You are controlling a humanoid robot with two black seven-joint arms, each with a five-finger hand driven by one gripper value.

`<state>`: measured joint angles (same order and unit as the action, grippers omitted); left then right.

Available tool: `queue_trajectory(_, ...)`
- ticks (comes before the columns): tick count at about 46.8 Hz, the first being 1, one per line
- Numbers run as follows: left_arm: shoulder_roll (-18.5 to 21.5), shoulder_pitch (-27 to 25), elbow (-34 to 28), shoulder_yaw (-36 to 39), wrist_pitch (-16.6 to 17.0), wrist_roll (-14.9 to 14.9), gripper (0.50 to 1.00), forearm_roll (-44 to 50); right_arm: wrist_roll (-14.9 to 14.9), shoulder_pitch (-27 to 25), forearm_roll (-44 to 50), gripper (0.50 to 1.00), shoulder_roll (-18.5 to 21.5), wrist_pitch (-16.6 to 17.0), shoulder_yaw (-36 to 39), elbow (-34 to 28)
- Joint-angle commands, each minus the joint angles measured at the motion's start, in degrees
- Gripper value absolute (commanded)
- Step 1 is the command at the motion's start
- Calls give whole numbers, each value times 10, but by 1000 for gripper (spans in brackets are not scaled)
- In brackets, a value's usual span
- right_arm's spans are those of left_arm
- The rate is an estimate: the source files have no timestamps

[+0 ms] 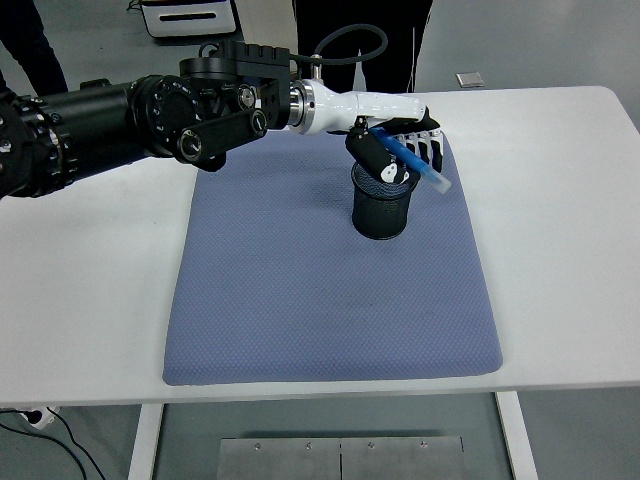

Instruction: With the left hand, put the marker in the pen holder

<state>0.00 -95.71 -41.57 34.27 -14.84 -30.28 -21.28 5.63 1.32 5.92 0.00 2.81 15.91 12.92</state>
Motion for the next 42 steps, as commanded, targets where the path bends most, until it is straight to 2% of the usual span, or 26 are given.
queue_trajectory(1, 0, 6, 0, -1, 0, 0, 500, 21, 0, 0, 1, 1000, 0, 0, 0, 0)
queue_trajectory(13, 0, 35, 0, -5, 2, 0, 500, 122, 0, 0, 1, 1000, 0, 0, 0, 0)
queue_trajectory(24, 0, 72, 0, -41, 8, 0, 500, 155, 0, 0, 1, 1000, 0, 0, 0, 0)
queue_trajectory(42, 0, 112, 0, -45, 9, -2, 500, 247, 0, 0, 1, 1000, 0, 0, 0, 0)
